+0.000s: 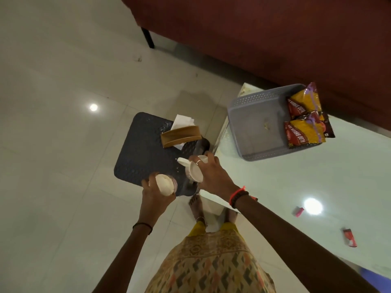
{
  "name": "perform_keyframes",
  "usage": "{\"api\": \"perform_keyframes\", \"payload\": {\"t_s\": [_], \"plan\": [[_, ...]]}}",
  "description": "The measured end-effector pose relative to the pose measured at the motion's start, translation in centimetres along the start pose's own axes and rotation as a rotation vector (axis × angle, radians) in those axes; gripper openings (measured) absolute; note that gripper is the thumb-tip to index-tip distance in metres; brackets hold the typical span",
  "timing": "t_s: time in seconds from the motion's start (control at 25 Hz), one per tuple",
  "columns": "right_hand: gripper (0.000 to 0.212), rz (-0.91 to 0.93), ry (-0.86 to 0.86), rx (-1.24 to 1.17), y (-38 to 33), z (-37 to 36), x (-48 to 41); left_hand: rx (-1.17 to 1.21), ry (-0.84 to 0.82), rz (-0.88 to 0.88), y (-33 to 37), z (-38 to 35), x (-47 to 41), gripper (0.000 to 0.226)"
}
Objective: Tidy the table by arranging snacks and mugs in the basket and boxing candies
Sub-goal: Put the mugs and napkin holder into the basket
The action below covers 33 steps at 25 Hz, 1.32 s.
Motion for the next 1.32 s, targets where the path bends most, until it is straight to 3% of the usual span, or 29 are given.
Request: {"api": "perform_keyframes", "payload": {"t_s": [0.2, 0.52, 0.64, 0.88, 1.0, 1.32], "plan": [[0.085, -0.100, 0.098, -0.048, 7.0, 5.9, 3.6, 0.067, -0.073, -0.134, 5.3, -0.7, -0.2, 0.099], [0.083, -0.188, 0.289, -0.002, 19.9, 13.3, 3.4, 0.130, -0.133, -0.352, 19.4, -3.9, -4.3, 0.095], [0.077, -0.193, 0.226, 0.023, 23.5, 14.0, 1.8, 0.086, -0.104, -0.382, 23.9, -5.5, -6.8, 0.093], [0.058, 0.064, 0.177, 0.181, 26.8, 13.8, -1.2, 0.054, -0.135, -0.430, 28.6, -9.4, -11.9, 0.095], [0.060, 0.053, 0.073, 0.248, 28.6, 13.2, -2.7, 0.030, -0.176, -0.466, 29.9, -10.7, -14.0, 0.095], [0.054, 0.088, 0.022, 0.338, 31.0, 11.5, -4.5, -0.144, -0.292, -0.576, 33.6, -13.6, -18.3, 0.093]]}}
Point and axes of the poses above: each hand's wrist, its own x-axis away from the middle knuckle, its own z-axis out of the back of the hand, y = z × x, the point moved 1 cm from there along -x, towards the middle knuckle, and after that the axes turned 5 degrees about y, right-handed, at the moved point
